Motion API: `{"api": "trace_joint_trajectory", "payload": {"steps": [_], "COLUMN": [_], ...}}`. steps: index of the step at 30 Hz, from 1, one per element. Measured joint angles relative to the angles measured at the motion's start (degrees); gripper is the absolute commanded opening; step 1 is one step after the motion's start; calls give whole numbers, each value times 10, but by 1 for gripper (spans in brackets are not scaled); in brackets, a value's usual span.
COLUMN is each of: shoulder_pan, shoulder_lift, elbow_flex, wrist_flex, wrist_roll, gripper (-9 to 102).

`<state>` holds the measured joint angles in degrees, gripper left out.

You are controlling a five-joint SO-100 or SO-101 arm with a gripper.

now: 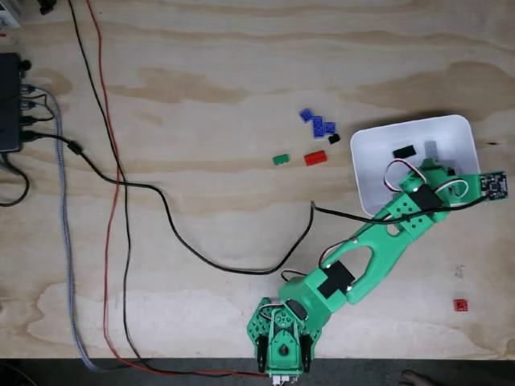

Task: Put all lego bricks in the bin.

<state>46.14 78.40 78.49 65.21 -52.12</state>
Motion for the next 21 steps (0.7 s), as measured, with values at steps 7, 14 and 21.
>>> {"api": "trace_joint_trajectory", "payload": {"steps": [7,14,21], "shoulder_pan": [-192,-410,-383], "shoulder_lift": [141,134,-29], "elbow_flex": [83,110,127], "wrist_flex": [127,125,55], "wrist_roll": [23,62,52], "gripper": [23,22,22]}}
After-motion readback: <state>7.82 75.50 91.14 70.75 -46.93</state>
